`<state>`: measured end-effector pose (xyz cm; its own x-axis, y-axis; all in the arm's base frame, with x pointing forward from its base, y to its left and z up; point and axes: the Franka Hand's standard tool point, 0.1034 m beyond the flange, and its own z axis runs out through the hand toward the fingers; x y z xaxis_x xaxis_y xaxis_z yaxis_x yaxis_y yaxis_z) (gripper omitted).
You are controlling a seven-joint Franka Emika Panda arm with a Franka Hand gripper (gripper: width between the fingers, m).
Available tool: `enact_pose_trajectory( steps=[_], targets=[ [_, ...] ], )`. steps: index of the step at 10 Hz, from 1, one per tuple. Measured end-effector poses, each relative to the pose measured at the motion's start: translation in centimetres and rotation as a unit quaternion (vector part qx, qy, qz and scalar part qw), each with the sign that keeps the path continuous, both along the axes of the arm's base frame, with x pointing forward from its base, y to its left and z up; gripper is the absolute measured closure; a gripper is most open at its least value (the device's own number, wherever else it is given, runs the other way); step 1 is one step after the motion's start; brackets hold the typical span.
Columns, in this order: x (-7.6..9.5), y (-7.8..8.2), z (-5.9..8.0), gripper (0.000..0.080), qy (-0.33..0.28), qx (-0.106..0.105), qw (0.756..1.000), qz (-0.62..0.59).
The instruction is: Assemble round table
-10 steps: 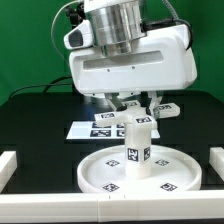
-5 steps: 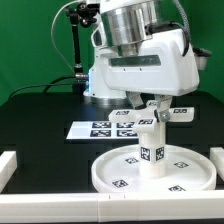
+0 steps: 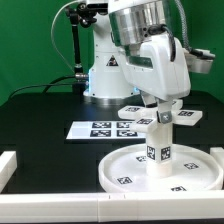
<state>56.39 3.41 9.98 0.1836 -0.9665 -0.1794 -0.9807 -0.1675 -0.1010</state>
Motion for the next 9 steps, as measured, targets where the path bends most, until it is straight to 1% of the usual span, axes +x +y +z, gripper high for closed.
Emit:
enact_pose_trajectory(
  steps=[2,3,6,7,9],
  targets=[
    [0.0,0.1,0.1,0.0189,-0.001,0.000,1.000,0.009],
    [0.0,0.0,0.8,0.0158,-0.003,0.002,1.000,0.029],
    [0.2,0.5,4.0,0.0152,-0.027,0.010,0.999,0.036],
    [0.2,0.6,4.2,0.0151,-0.033,0.007,0.999,0.039],
    [0.1,0.6,3.9,0.0151,-0.035,0.005,0.998,0.060]
  ],
)
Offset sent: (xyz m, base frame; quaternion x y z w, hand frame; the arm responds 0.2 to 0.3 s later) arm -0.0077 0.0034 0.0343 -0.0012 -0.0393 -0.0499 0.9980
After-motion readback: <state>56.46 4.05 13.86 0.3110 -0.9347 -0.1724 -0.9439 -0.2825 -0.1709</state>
